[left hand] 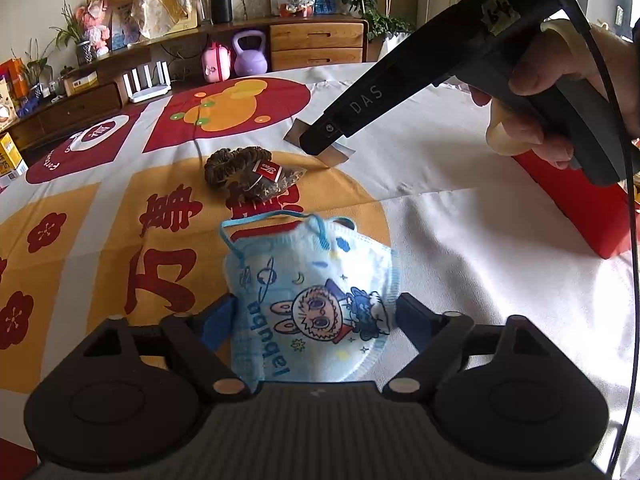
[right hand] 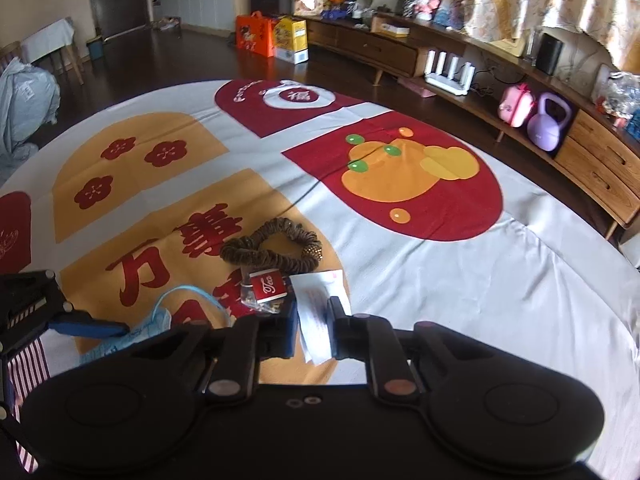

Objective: Organize soft objects
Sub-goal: 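Close left tool on blue printed face mask while right tool grasps white paper card, then carry face mask with left tool while right tool carries paper card to red tin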

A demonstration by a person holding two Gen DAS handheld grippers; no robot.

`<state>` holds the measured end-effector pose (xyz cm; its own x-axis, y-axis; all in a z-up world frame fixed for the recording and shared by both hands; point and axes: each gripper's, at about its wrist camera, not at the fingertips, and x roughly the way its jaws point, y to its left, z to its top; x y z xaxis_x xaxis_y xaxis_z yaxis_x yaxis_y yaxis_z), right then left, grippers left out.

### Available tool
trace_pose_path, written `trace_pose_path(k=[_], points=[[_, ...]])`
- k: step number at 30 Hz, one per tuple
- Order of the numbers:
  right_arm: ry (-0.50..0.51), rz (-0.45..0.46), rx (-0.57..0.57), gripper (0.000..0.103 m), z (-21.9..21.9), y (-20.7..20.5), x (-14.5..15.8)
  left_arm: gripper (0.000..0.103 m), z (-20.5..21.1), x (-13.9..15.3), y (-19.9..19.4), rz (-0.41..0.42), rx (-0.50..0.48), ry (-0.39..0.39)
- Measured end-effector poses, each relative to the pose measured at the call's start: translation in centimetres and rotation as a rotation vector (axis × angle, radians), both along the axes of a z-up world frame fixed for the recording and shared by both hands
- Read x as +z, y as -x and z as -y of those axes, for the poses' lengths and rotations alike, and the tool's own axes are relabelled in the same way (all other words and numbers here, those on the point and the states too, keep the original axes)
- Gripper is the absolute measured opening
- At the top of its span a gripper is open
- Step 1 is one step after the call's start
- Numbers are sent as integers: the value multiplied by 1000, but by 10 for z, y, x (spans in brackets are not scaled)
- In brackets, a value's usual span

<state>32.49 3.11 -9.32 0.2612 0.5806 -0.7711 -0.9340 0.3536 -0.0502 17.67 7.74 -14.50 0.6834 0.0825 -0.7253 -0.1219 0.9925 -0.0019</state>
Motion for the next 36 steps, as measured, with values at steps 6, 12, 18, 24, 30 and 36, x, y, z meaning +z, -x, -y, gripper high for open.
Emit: trace_pose_path(k=[6,12,18,24,30,36], points=[[-48,1,-75,3,12,7,4,44,1,4,0,17,0,0],[-89,2,-161,2,29,17,8,25,-5,7,-2,20,27,26],[-129,-21,-271,2,53,26,15,18,-9,9,-1,27,37,39],[-180,-60,-367,2,88,46,30,18,-3,21,7,53,21,42],[-248,-87,-437,2,125,71,51,18,12,44,16,82,-12,61],[-292,-68,-493,2,157,100,71,18,35,70,26,116,-70,68]])
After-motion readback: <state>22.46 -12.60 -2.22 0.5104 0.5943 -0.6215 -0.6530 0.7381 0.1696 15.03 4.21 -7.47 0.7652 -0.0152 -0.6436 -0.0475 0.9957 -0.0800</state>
